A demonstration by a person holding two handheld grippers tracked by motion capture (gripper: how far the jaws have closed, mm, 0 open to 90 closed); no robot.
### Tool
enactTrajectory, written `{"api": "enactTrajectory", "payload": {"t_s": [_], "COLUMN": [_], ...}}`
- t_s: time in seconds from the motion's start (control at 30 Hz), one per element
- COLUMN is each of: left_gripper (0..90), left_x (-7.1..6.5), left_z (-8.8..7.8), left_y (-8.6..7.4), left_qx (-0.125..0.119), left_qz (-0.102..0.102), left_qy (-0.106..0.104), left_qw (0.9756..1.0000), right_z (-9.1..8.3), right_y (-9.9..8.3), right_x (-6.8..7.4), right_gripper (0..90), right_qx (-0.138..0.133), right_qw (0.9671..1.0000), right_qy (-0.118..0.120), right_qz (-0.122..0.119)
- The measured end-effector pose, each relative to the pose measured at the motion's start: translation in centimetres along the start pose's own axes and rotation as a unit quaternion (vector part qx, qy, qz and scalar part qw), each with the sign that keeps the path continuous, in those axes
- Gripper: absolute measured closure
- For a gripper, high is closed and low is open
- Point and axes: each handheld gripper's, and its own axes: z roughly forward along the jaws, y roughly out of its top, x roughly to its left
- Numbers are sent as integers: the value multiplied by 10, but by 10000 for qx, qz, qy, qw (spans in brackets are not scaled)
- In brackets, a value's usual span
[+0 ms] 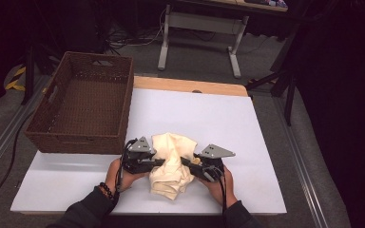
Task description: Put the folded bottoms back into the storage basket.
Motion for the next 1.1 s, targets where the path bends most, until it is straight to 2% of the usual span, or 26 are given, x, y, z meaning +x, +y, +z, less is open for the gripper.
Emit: {"api": "enactTrajectory", "payload": {"t_s": [0.63,0.87,1.1], "left_gripper": [740,742,744], "left_x": [-9,-12,-12], "left_z": [-11,-18,-30], "left_y": [8,14,24], "left_qx": [-279,-414,-632], "left_qz": [348,517,652], "left_qy": [252,345,485], "left_qw": [9987,9972,9947], "right_z": [-12,-17,-20], "right_y": [9,18,36], "right_x": [2,5,7], "right_gripper": [666,666,666], "right_qx": [-223,-307,-462], "right_qw": [9996,9993,9977], "right_qy": [17,-16,-50], "right_qz": [-189,-234,-491]}}
